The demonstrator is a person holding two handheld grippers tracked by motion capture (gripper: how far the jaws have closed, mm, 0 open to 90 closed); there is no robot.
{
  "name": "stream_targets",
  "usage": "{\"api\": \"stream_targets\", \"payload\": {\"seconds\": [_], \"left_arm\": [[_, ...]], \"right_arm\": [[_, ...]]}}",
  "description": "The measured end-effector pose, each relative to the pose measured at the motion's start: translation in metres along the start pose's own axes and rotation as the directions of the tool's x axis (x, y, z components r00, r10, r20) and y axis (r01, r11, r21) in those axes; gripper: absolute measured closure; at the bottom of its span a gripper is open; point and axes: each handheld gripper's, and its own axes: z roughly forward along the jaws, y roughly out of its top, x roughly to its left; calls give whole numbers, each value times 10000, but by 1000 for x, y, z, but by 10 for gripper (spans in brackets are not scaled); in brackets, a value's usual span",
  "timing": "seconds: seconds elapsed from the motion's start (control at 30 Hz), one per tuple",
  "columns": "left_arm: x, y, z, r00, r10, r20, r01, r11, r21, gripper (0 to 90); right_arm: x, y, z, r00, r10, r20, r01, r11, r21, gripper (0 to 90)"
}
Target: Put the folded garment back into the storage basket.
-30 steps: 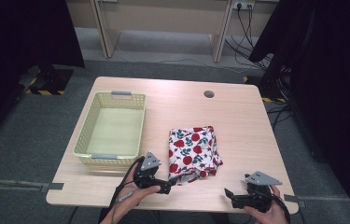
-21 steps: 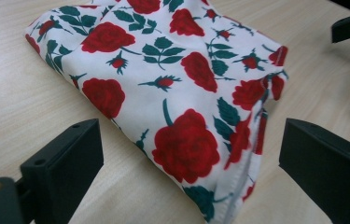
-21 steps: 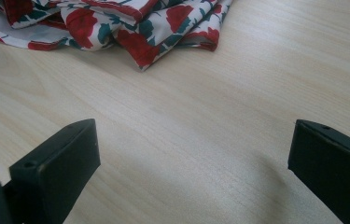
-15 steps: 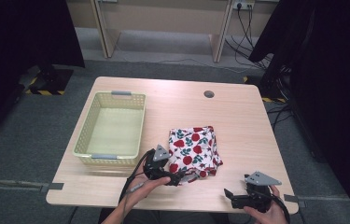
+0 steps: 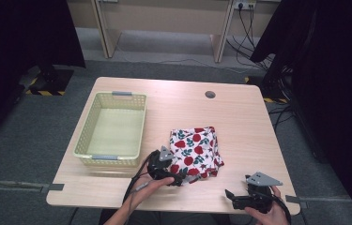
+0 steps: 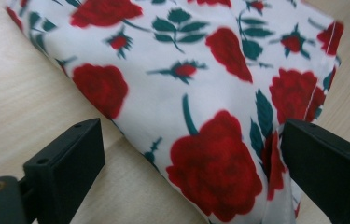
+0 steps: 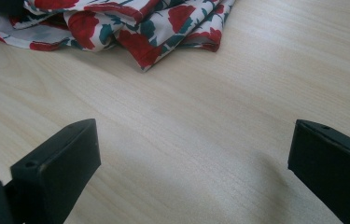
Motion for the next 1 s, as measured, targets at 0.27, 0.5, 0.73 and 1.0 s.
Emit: {"api": "stream_targets", "payload": {"seconds": [0.27,0.5,0.73,1.0], "left_arm": [[-2,-1,-1,9953,839,-490,-851,9961,-230,445],[-6,-2,-2,9942,1033,-308,-1041,9942,-253,648],[-9,-9,-12,9931,1159,-156,-1161,9932,-127,662],[-10,-19,-21,9931,1174,-77,-1175,9929,-200,654]], "right_arm": [[-5,5,0,9999,3,124,-2,10000,-82,28],[-10,16,1,9997,-117,219,122,9997,-223,32],[-24,56,13,10000,-35,76,39,9981,-614,33],[-24,89,42,9998,-18,-180,4,9969,-789,26]]}}
